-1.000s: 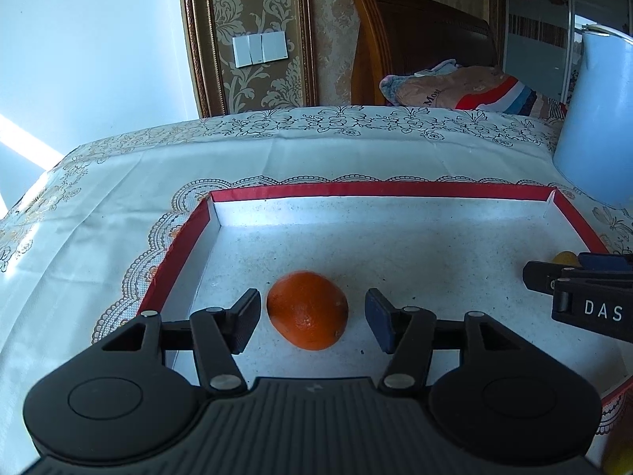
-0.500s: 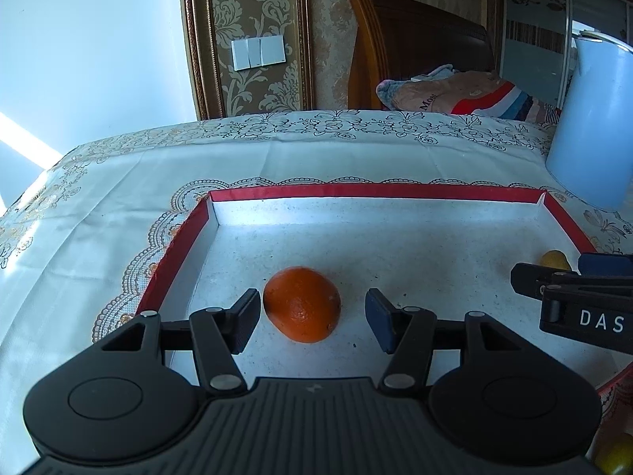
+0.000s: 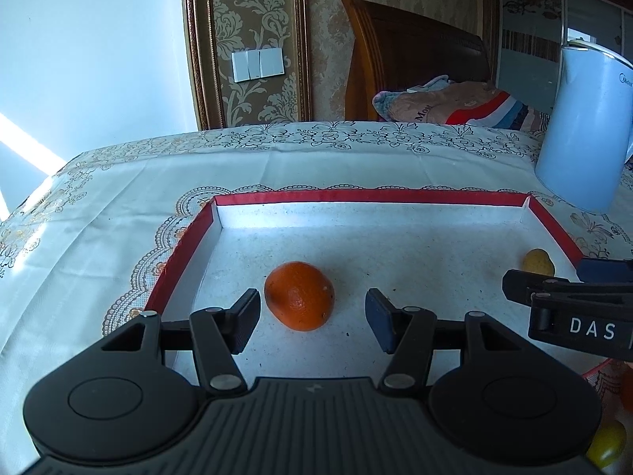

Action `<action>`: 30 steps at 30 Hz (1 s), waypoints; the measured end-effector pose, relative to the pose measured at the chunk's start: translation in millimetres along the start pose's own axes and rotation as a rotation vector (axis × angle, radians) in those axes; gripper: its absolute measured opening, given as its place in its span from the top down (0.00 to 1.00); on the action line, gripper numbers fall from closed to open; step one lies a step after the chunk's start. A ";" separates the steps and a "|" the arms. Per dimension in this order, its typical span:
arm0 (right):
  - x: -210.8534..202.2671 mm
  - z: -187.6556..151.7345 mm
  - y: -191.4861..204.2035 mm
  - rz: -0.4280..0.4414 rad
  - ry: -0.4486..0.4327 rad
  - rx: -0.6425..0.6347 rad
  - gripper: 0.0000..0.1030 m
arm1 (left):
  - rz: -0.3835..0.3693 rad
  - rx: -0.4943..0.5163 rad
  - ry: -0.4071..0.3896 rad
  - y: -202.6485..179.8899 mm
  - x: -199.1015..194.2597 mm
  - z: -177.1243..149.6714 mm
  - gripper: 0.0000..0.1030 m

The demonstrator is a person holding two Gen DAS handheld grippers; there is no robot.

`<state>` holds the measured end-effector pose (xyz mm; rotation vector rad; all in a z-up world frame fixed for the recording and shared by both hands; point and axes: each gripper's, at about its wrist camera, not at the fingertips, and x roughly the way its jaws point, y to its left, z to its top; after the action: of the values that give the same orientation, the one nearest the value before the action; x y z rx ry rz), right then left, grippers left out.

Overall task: Organize fruits
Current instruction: 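Open the left gripper releasing the orange while the right releases the brown fruit in the tray, then withdraw both tools from the tray back toward the remaining items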

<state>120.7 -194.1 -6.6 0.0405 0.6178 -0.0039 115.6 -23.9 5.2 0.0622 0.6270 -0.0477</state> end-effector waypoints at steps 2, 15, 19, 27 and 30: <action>-1.2 -0.7 0.0 0.003 0.000 0.004 0.23 | 0.002 -0.002 -0.002 0.8 -1.4 -0.8 0.44; -17.9 -8.7 -7.3 0.021 -0.031 0.038 0.19 | -0.016 -0.014 -0.037 6.1 -25.5 -16.1 0.44; -18.4 -12.0 -5.6 0.013 -0.030 0.032 0.19 | -0.021 -0.018 -0.048 6.8 -32.6 -21.1 0.44; -43.8 -29.7 -2.0 0.004 -0.086 0.007 0.15 | -0.026 -0.019 -0.074 12.1 -50.7 -37.6 0.44; -59.4 -38.5 -3.2 0.006 -0.121 0.011 0.14 | -0.024 -0.008 -0.094 12.7 -60.4 -44.7 0.43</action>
<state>49.9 -196.3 -3.7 0.0529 0.4971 -0.0035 41.4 -6.4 5.1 0.0439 0.5335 -0.0709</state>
